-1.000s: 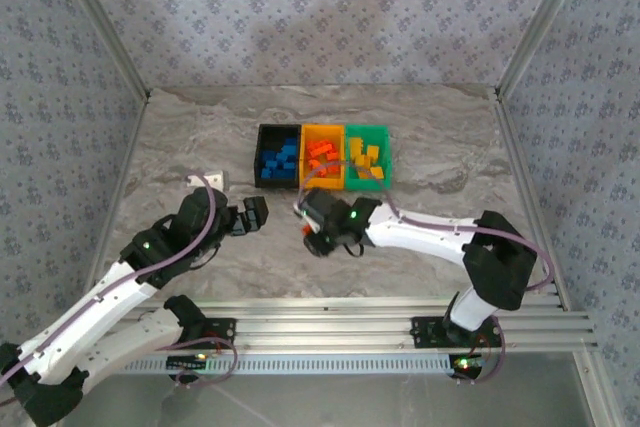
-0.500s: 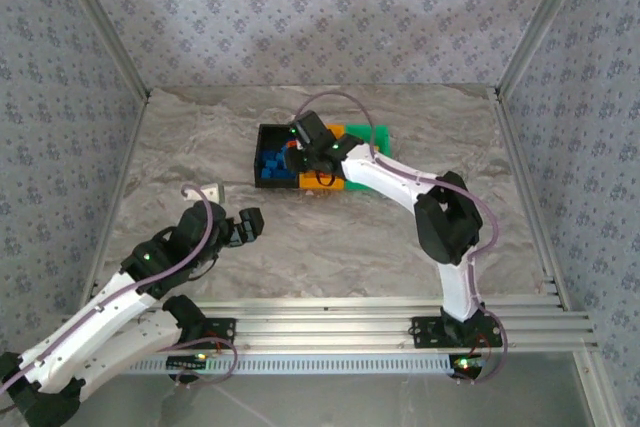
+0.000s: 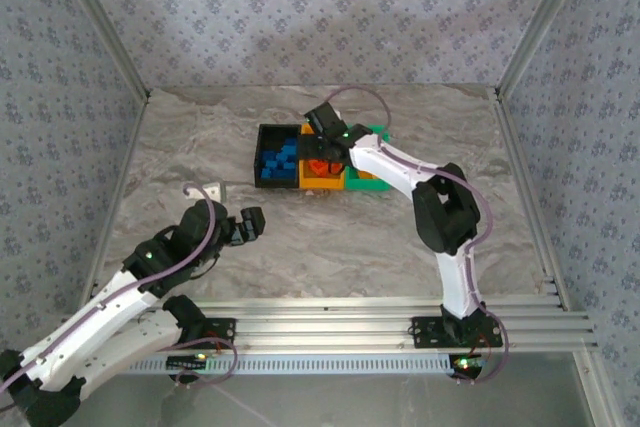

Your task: Sort the legos into containers by color

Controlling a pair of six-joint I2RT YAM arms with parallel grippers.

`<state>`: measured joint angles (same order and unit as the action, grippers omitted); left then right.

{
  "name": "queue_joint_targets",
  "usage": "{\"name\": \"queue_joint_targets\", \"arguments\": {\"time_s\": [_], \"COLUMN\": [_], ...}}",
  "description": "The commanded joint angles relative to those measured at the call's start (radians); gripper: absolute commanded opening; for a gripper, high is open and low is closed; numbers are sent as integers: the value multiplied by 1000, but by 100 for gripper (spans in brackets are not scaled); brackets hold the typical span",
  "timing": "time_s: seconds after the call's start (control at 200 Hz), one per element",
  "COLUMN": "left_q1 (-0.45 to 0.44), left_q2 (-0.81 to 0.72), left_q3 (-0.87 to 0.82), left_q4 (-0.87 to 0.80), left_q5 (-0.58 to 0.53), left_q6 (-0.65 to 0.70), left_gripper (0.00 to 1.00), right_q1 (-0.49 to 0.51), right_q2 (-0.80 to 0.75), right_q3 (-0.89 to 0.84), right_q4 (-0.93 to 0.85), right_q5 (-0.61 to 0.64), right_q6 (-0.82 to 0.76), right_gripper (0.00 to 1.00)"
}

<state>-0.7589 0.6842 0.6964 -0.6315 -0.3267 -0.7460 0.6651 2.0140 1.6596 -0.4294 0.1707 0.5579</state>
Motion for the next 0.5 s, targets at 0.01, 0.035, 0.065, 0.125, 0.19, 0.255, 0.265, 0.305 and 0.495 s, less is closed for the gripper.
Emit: {"name": "queue_joint_targets", "arguments": {"time_s": [0.01, 0.035, 0.065, 0.125, 0.19, 0.255, 0.265, 0.305, 0.495], "left_q1": [8, 9, 8, 8, 10, 25, 28, 49, 288], "left_q2": [38, 50, 66, 103, 145, 190, 199, 236, 407], "left_q3": [70, 76, 81, 87, 86, 85, 84, 86, 51], "left_q4": [49, 61, 80, 121, 176, 261, 274, 314, 580], "left_q5": [-43, -56, -76, -131, -208, -231, -231, -238, -267], "left_q6": [60, 72, 87, 107, 135, 207, 219, 251, 392], "left_gripper": [99, 99, 100, 99, 100, 99, 100, 99, 100], "right_q1": [2, 0, -1, -3, -7, -9, -11, -15, -55], "right_q2": [-214, -250, -303, -397, -500, -597, -609, -661, -835], "right_q3": [-105, -143, -189, -275, -379, -493, -515, -575, -781], "right_q4": [79, 92, 109, 131, 154, 189, 193, 210, 215], "right_q5": [68, 74, 80, 107, 135, 176, 179, 197, 312], "right_q6": [-18, -19, -24, -26, -25, -26, -28, -28, 64], "right_gripper": [83, 84, 84, 85, 87, 95, 96, 100, 100]}}
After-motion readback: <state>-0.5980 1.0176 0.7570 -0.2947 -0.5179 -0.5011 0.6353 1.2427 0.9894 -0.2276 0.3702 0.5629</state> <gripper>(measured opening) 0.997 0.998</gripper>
